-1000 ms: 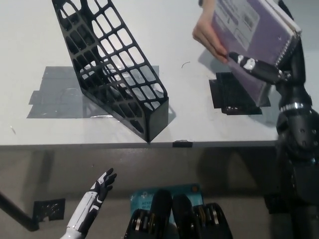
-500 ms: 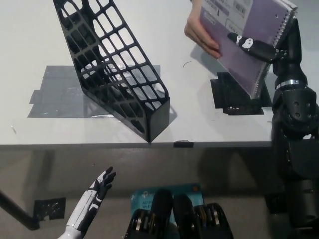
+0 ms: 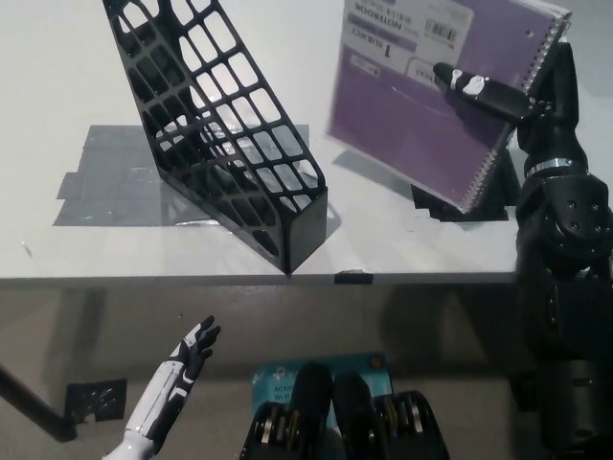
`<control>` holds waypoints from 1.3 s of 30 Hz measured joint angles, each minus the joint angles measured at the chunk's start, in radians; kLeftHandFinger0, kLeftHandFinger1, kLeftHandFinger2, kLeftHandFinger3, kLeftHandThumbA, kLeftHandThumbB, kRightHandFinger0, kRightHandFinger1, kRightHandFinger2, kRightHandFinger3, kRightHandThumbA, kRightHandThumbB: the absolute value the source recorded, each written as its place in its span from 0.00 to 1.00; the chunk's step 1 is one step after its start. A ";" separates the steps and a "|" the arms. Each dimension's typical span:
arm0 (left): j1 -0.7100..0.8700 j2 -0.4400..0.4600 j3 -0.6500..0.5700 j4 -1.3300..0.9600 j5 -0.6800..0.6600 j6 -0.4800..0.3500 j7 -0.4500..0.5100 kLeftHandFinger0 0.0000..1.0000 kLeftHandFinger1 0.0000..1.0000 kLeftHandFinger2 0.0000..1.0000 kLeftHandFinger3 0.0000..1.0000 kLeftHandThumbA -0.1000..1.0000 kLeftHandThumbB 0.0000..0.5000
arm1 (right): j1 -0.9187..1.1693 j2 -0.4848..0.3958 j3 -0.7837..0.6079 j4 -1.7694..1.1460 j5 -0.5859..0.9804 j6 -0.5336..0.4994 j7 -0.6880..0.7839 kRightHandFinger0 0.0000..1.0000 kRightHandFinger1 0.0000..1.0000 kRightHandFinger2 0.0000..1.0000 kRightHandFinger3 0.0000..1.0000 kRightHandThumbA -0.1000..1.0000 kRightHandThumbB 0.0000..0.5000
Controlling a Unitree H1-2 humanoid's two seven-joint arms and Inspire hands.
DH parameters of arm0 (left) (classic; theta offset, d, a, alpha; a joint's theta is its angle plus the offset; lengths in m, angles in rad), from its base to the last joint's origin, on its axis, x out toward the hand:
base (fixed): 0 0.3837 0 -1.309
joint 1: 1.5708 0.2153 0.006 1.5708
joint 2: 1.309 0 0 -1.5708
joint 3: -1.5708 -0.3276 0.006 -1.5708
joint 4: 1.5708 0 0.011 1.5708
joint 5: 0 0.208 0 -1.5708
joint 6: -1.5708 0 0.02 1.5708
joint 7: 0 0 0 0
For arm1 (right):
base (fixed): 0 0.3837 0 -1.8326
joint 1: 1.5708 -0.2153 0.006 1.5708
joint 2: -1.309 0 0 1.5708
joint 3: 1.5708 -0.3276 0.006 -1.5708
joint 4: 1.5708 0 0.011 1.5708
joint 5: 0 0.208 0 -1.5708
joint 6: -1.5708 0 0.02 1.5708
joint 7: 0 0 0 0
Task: A person hands a notebook to the robot and the robot grabs it with its right hand and places it in the magazine stand kept in the centre of the desk infront of it.
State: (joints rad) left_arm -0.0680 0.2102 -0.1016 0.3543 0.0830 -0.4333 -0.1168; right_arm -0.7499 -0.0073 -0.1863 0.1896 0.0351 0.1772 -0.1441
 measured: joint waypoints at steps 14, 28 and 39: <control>-0.008 0.001 0.002 0.002 0.002 0.000 0.000 1.00 1.00 1.00 1.00 1.00 1.00 | -0.025 0.056 -0.069 -0.327 0.120 0.105 -0.019 0.00 0.00 0.00 0.00 0.96 0.02; -0.017 0.002 0.002 0.011 0.002 0.000 0.000 1.00 1.00 1.00 1.00 1.00 1.00 | -0.074 0.200 -0.083 -0.467 0.122 0.150 -0.140 0.00 0.00 0.00 0.00 0.89 0.00; -0.017 0.002 0.002 0.015 0.003 0.000 0.000 1.00 1.00 1.00 1.00 1.00 1.00 | -0.074 0.332 -0.030 -0.427 0.078 0.149 -0.218 0.00 0.00 0.00 0.00 0.91 0.00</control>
State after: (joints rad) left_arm -0.0854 0.2126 -0.0999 0.3695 0.0856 -0.4334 -0.1167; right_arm -0.8242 0.3245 -0.2166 -0.2375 0.1134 0.3263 -0.3621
